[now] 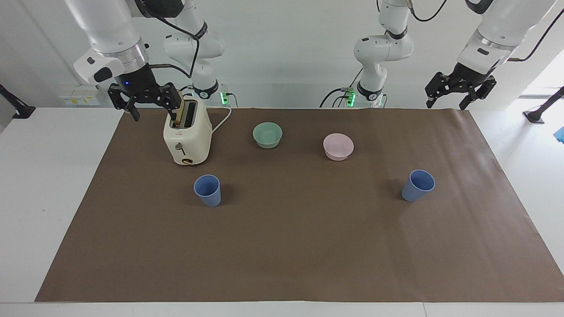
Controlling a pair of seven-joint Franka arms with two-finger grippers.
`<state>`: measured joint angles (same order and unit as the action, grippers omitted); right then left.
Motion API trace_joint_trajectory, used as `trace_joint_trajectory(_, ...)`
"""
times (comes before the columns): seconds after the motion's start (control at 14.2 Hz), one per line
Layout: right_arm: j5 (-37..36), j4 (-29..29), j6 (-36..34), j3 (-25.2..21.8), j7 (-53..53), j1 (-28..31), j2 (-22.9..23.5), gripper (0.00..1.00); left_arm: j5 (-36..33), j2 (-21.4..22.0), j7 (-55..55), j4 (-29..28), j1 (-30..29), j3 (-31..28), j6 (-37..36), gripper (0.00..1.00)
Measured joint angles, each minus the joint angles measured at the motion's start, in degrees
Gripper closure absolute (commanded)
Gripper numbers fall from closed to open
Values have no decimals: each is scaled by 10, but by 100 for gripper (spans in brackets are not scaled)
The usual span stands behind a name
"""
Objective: Stack blue cups with both arms
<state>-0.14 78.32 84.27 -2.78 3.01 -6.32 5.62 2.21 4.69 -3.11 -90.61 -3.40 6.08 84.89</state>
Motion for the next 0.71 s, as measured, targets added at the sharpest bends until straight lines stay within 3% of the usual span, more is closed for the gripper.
trace_joint_trajectory(0.35, 0, 0, 0, 0, 0, 0, 0, 0, 0, 0, 0, -1, 0, -1, 3, 0)
trace_joint_trajectory(0.71, 0, 0, 0, 0, 0, 0, 0, 0, 0, -8, 2, -17, -3, -6, 58, 0)
